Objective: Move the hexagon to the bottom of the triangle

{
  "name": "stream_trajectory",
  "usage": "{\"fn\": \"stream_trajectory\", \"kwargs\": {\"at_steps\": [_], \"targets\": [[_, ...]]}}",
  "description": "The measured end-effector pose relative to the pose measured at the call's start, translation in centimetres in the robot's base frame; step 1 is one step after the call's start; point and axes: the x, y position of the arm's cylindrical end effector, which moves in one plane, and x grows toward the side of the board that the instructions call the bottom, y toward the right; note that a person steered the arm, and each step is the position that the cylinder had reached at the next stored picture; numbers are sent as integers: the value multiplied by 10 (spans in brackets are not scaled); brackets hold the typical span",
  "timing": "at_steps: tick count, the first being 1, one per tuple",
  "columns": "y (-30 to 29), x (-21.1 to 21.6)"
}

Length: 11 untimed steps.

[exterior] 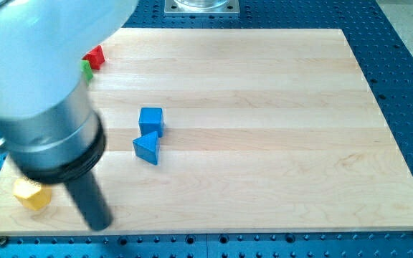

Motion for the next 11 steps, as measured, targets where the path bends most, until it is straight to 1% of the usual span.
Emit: {"fn": "stream_trajectory", "kwargs": {"at_steps": [1, 2, 3, 4, 5, 6, 7, 8, 9, 10, 11], "targets": [[-60, 0], [-116, -15], [-119, -41], [-163, -51], [-115, -78], [-24, -88], [-15, -88], [-58, -84], [-61, -58], [-28, -52], [39, -52]]}}
